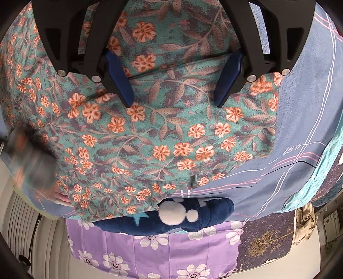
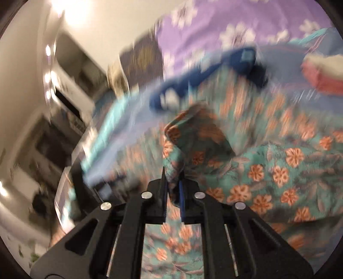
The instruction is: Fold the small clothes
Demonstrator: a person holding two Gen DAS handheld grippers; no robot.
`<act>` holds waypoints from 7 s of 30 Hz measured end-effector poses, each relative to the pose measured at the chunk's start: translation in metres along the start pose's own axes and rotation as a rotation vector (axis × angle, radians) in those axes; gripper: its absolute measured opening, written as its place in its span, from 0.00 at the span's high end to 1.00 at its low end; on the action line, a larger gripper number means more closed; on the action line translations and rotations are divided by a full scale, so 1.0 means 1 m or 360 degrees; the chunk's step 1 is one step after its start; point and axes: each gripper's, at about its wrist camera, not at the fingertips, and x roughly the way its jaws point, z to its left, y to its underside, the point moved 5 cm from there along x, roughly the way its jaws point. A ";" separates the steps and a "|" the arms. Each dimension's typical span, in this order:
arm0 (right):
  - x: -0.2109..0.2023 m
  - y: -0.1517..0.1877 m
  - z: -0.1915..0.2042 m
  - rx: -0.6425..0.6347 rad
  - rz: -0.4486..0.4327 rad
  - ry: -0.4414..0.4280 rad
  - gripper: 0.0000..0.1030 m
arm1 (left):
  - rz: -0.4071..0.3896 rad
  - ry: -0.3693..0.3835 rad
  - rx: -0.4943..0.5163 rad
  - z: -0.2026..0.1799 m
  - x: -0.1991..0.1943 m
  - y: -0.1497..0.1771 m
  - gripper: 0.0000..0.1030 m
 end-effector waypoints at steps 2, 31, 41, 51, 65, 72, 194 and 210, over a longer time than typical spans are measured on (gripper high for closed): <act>0.008 0.014 -0.013 0.0019 0.0082 0.0010 0.86 | -0.0003 0.0013 -0.0008 0.000 0.000 0.000 0.23; -0.058 0.034 -0.005 -0.0102 -0.0265 -0.0143 0.65 | 0.0143 0.0664 -0.0147 -0.158 -0.009 -0.091 0.98; -0.051 0.031 -0.076 0.0491 -0.0210 -0.0058 0.70 | -0.0143 0.0508 0.0019 -0.133 -0.092 -0.156 0.98; -0.047 0.030 -0.064 0.0362 -0.0197 0.0027 0.63 | -0.0112 0.0332 -0.0156 -0.039 -0.093 -0.133 0.98; -0.045 0.032 -0.055 0.0269 -0.0174 0.0065 0.55 | 0.0053 0.0049 -0.0349 0.065 -0.037 -0.060 0.96; -0.044 0.041 -0.038 0.0110 -0.0055 0.0223 0.52 | 0.0091 -0.0009 -0.0281 0.072 0.002 -0.016 0.90; -0.378 0.235 -0.012 0.0463 -0.0548 -0.0242 0.97 | -0.0439 0.1044 -0.0221 -0.037 -0.326 0.207 0.98; -0.351 0.148 -0.022 0.0479 -0.0607 -0.0498 0.95 | -0.0401 0.0989 -0.0365 -0.031 -0.299 0.145 0.98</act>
